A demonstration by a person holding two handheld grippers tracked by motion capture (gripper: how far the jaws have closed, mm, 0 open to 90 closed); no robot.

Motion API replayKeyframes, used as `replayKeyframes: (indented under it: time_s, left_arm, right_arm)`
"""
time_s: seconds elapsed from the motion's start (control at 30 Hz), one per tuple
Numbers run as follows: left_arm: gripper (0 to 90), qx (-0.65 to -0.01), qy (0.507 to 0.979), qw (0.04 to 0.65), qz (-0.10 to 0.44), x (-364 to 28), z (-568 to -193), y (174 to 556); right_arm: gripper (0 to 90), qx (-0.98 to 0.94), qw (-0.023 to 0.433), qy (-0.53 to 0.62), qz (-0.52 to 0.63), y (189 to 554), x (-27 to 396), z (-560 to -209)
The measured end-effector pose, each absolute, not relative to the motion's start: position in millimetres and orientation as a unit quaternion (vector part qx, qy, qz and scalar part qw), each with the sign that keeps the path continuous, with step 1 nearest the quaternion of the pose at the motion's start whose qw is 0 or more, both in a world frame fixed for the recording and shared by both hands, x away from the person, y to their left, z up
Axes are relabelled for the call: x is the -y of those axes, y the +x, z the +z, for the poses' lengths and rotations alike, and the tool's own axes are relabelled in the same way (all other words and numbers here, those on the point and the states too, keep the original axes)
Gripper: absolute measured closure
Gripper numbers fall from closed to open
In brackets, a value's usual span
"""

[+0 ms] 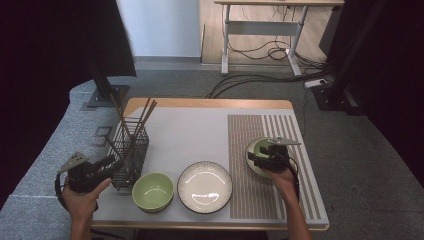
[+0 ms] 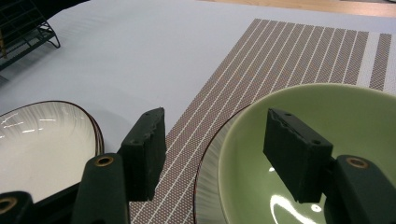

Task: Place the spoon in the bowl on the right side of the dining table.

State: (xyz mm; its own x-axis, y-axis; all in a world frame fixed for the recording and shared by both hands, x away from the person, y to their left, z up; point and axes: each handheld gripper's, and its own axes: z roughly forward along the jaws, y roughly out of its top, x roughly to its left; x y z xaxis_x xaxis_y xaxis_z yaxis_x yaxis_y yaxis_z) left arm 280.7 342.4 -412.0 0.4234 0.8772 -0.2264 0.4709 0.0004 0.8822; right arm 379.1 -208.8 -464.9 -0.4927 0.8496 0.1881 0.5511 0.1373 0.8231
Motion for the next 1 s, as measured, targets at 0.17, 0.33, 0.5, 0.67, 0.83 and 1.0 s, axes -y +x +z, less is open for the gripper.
replayKeyframes:
  time_s: [0.17, 0.33, 0.5, 0.67, 0.83, 1.0]
  left_arm:
    - [50.4, -0.501, 0.676, 0.501, 0.202, -347, -412, 282]
    - [50.6, -0.505, 0.675, 0.499, 0.202, -351, -413, 284]
    - [50.5, -0.509, 0.679, 0.489, 0.199, -354, -414, 289]
    - [50.5, -0.513, 0.683, 0.481, 0.199, -359, -413, 295]
    - [50.5, -0.517, 0.681, 0.477, 0.202, -365, -410, 302]
    - [50.7, -0.521, 0.680, 0.472, 0.210, -371, -412, 311]
  right_arm:
    - [39.2, -0.738, 0.166, 0.476, 0.450, 379, 208, -466]
    - [39.2, -0.737, 0.166, 0.476, 0.449, 378, 209, -465]
    - [39.1, -0.739, 0.164, 0.477, 0.446, 378, 209, -466]
    - [39.1, -0.743, 0.163, 0.476, 0.441, 379, 207, -468]
    - [39.1, -0.742, 0.163, 0.476, 0.442, 380, 208, -468]
    - [39.1, -0.738, 0.162, 0.480, 0.445, 381, 211, -467]
